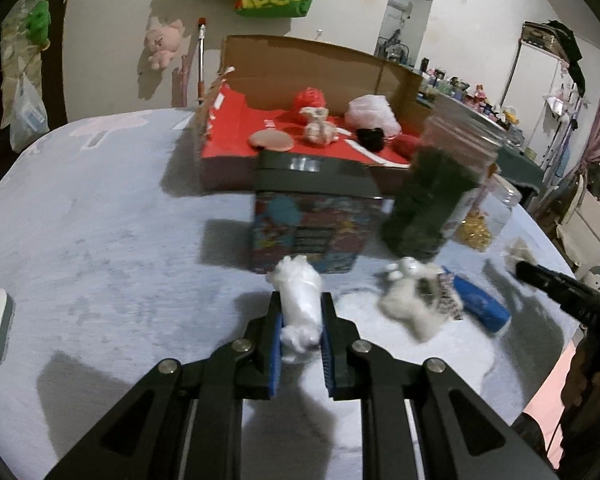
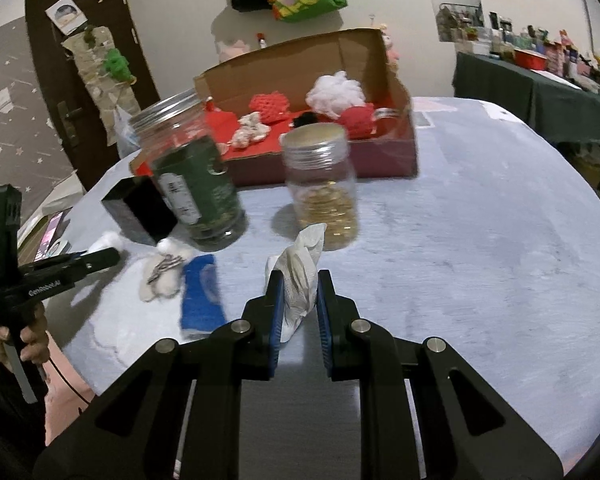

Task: Organize soft objects
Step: 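Carry both white cloths over the red-lined box with both tools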

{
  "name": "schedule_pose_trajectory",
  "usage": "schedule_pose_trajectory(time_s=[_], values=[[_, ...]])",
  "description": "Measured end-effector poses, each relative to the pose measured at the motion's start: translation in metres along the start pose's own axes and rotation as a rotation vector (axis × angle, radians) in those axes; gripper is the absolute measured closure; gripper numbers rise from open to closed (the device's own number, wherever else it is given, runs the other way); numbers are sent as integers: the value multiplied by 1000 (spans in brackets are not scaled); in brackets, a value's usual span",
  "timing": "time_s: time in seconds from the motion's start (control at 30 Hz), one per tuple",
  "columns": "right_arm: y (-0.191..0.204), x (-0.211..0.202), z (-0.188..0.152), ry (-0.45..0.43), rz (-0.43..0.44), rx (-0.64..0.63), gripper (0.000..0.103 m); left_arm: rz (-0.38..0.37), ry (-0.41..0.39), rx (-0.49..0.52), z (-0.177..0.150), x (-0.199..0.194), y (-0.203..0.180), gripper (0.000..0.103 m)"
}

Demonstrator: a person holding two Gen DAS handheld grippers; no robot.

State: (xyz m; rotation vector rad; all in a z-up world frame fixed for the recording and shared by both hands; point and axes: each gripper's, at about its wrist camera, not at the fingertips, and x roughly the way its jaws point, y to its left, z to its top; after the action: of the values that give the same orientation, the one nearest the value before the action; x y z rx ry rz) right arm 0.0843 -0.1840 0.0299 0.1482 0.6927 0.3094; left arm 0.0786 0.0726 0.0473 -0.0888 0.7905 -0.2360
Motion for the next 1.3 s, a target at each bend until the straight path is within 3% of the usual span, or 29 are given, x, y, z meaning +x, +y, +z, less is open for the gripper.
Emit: schedule_pose_trajectory(time_s=[0.4, 0.67, 1.1, 1.3], values=[[-37, 10, 20, 52, -56, 5, 88, 18, 33, 16, 13, 13, 36, 86], [-48, 18, 42, 55, -47, -40, 88, 12, 39, 69, 35, 24, 51, 86], [-39, 22, 108, 37, 35, -172, 88, -114, 16, 172, 106, 16, 50, 86], [-26, 50, 136, 95, 68, -211, 88, -150, 72, 220, 133, 39, 30, 86]])
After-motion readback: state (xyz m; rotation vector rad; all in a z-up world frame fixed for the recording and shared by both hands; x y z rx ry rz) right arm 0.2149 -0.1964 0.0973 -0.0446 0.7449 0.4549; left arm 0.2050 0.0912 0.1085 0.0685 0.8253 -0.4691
